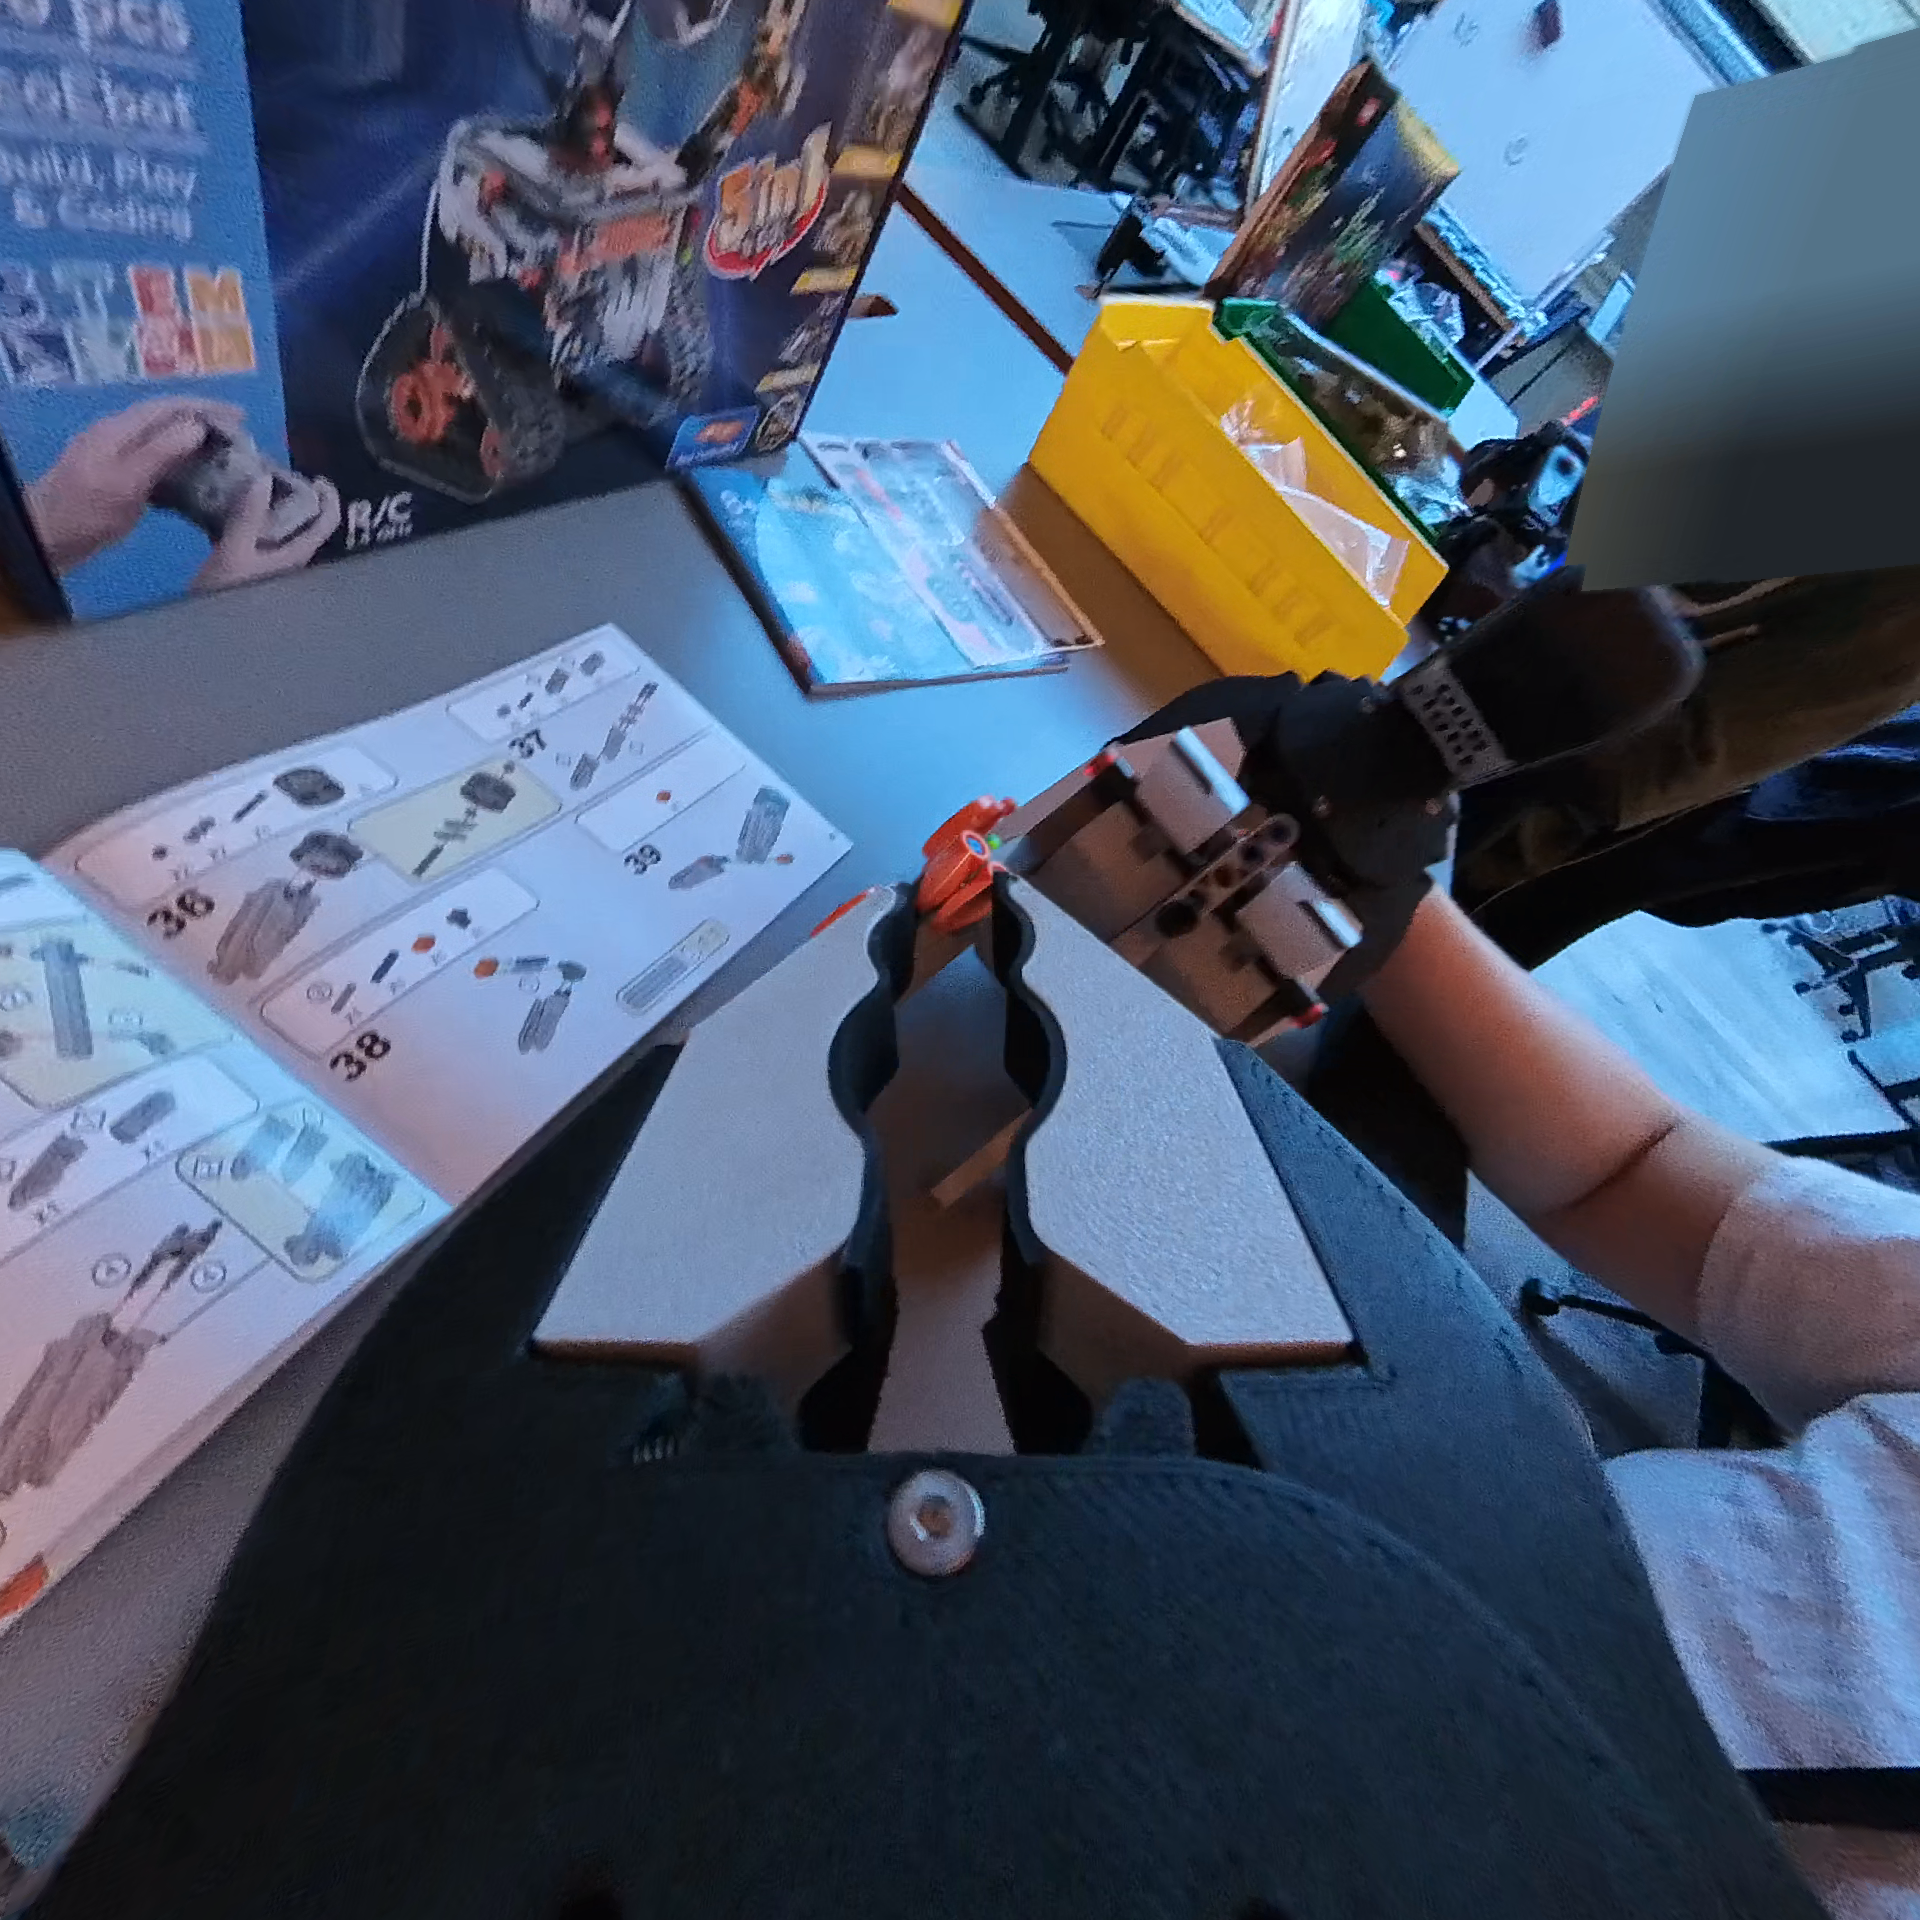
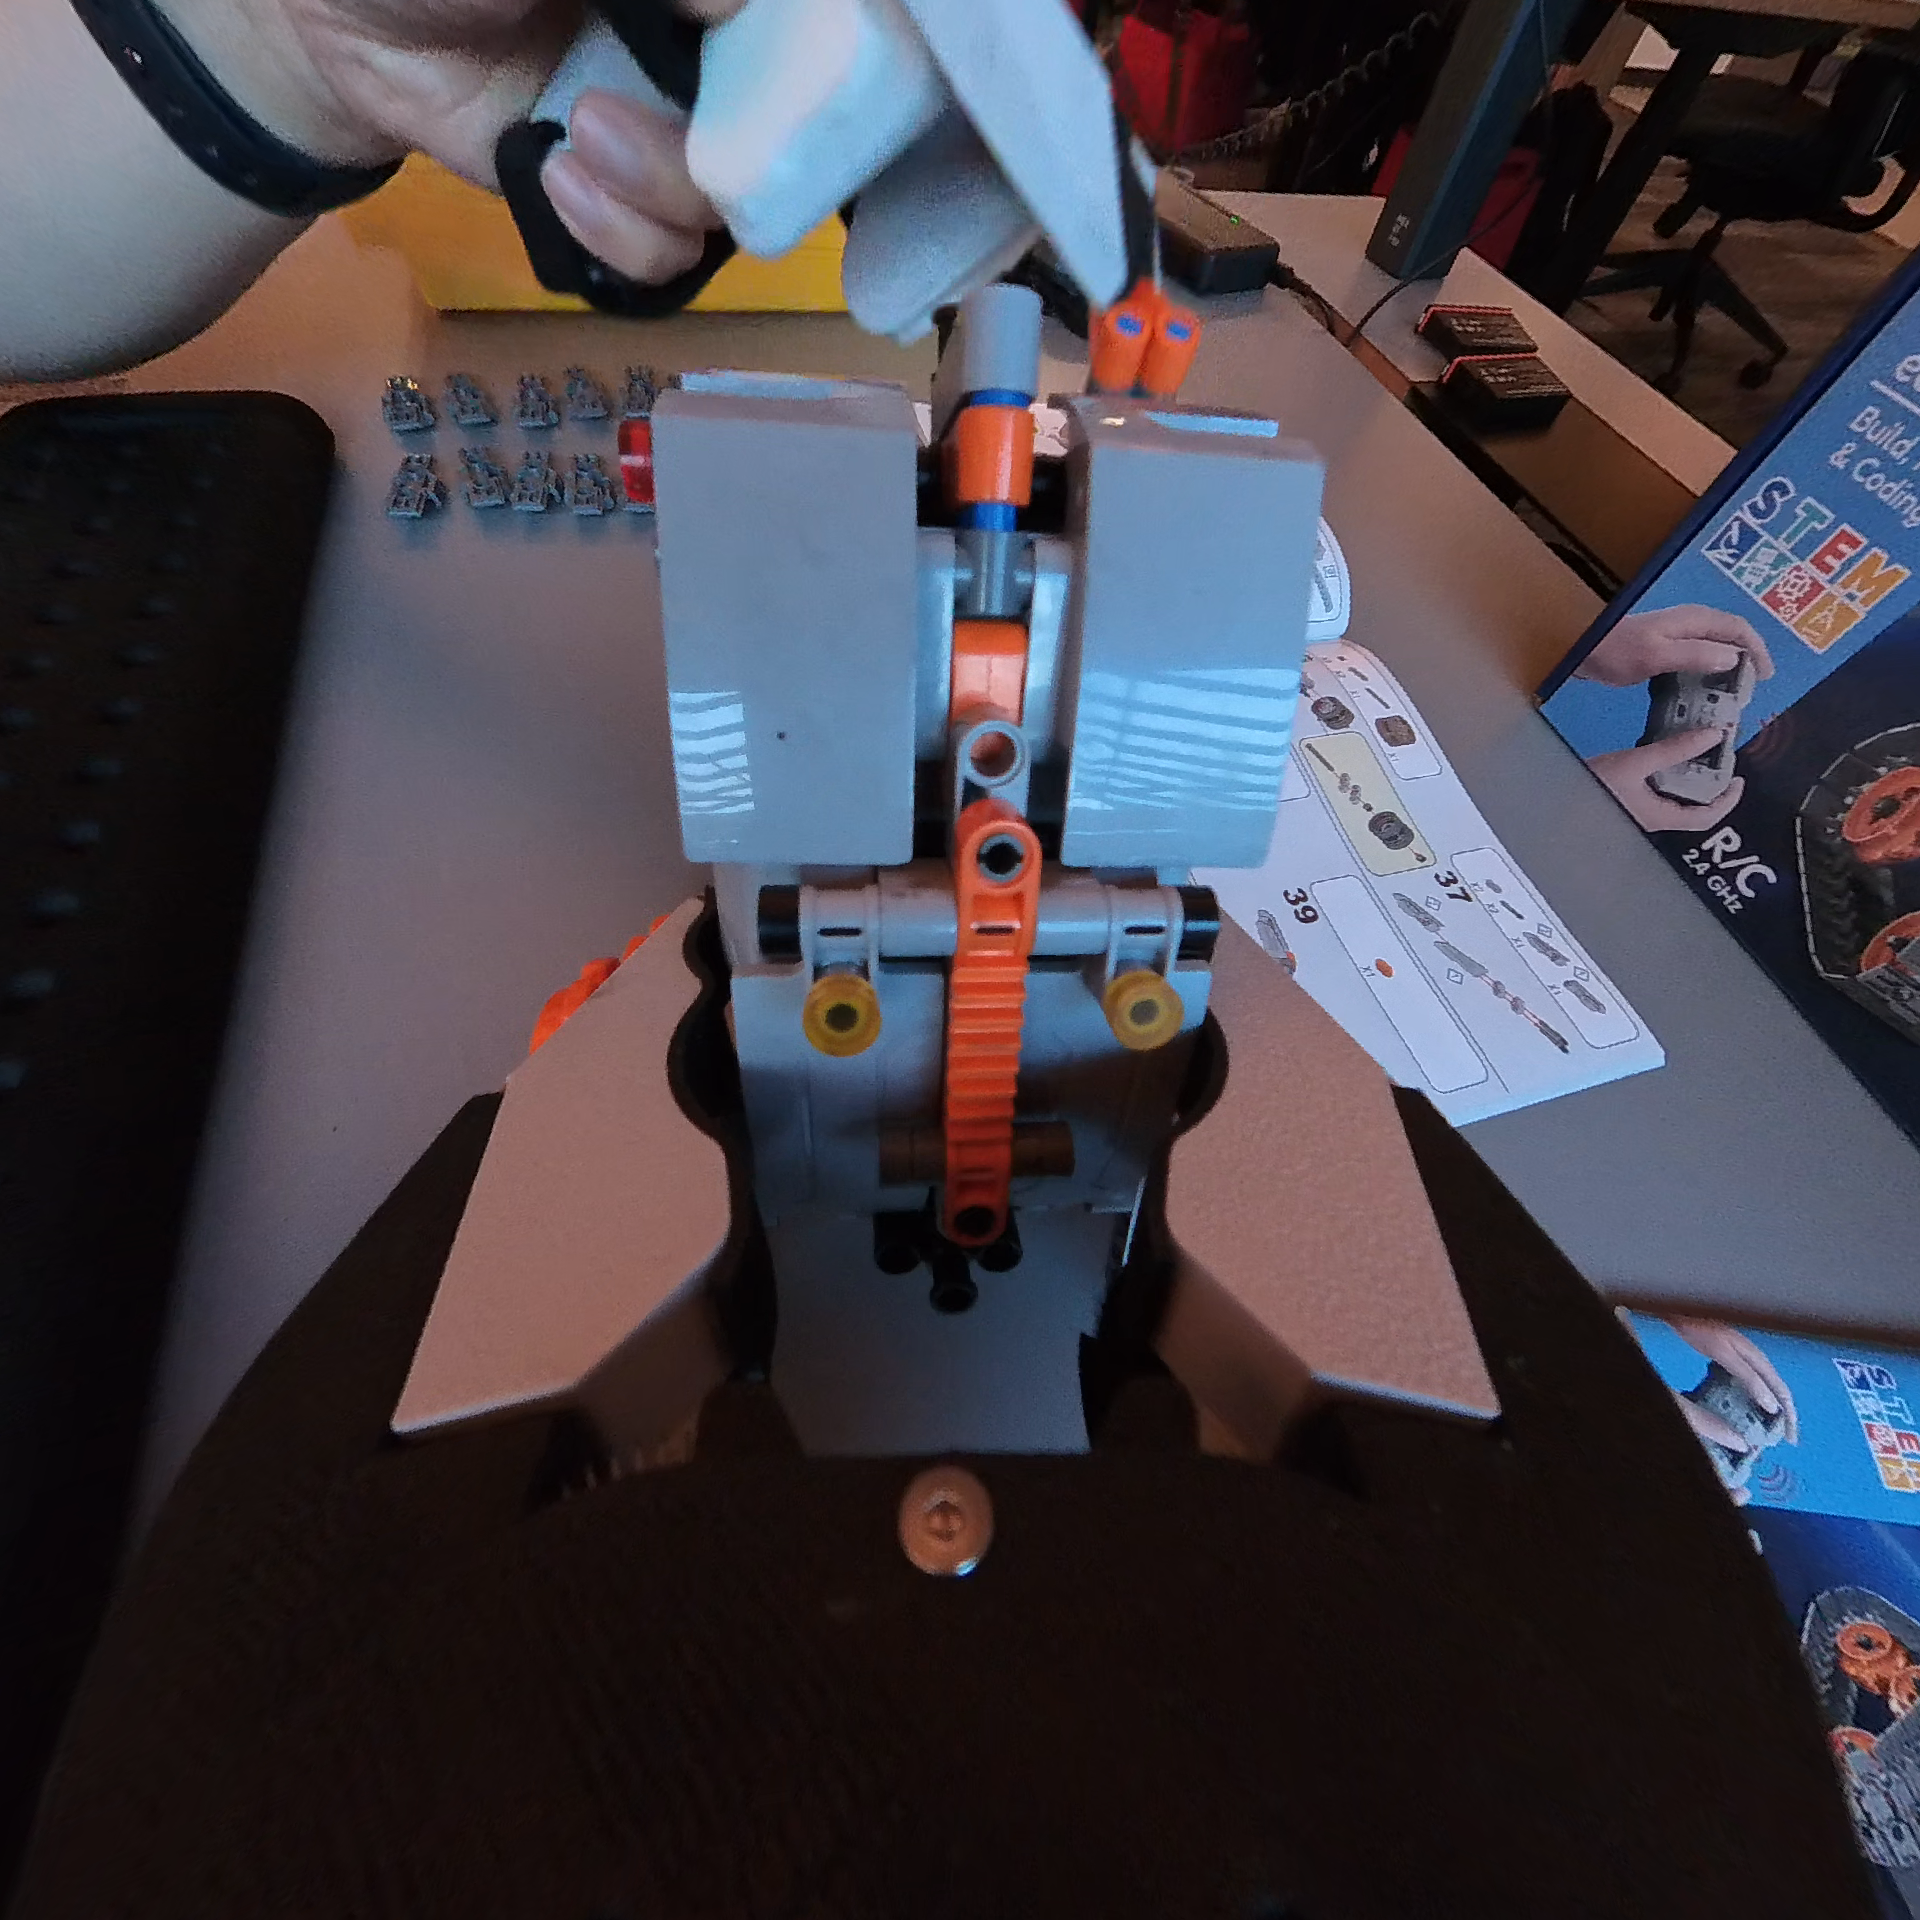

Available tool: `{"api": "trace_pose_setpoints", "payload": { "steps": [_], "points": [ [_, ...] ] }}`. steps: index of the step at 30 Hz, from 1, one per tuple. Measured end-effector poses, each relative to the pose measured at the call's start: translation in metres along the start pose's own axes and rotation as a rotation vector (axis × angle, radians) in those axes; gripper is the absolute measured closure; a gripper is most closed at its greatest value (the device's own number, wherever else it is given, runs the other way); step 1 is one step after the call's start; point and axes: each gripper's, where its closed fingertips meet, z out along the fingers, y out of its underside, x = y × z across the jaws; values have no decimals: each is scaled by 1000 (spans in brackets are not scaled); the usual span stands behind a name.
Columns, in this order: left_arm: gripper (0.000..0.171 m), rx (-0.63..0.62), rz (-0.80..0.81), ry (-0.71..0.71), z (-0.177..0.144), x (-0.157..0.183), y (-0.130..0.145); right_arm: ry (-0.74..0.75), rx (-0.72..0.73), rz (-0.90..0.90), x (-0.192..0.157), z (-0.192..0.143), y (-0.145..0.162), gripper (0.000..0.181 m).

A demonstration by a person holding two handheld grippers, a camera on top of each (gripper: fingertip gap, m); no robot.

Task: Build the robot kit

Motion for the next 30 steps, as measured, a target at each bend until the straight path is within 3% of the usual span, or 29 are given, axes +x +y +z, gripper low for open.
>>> {"api": "trace_pose_setpoints", "payload": {
  "steps": [5,7,11,15,17,19,23,30],
  "points": [
    [157,-58,-87,16,13,-12,24,-3,3,3,0,0,0,99],
    [147,-49,-89,8,12,-16,24,1,4,7,0,0,0,99],
    [128,36,7,-163,-14,-42,13,23,-26,22,0,0,2,96],
    [120,63,117,-321,-39,-55,11,86,-88,61,-3,-14,3,87],
    [117,64,158,-380,-46,-58,13,177,-40,39,4,-32,-13,72],
    [112,50,196,-428,-50,-58,15,284,9,28,15,-50,-26,72],
    [107,27,279,-519,-54,-54,14,456,-36,-6,32,-69,-26,62],
    [103,27,307,-501,-50,-29,11,473,-105,-65,29,-67,-19,63]
  ]
}}
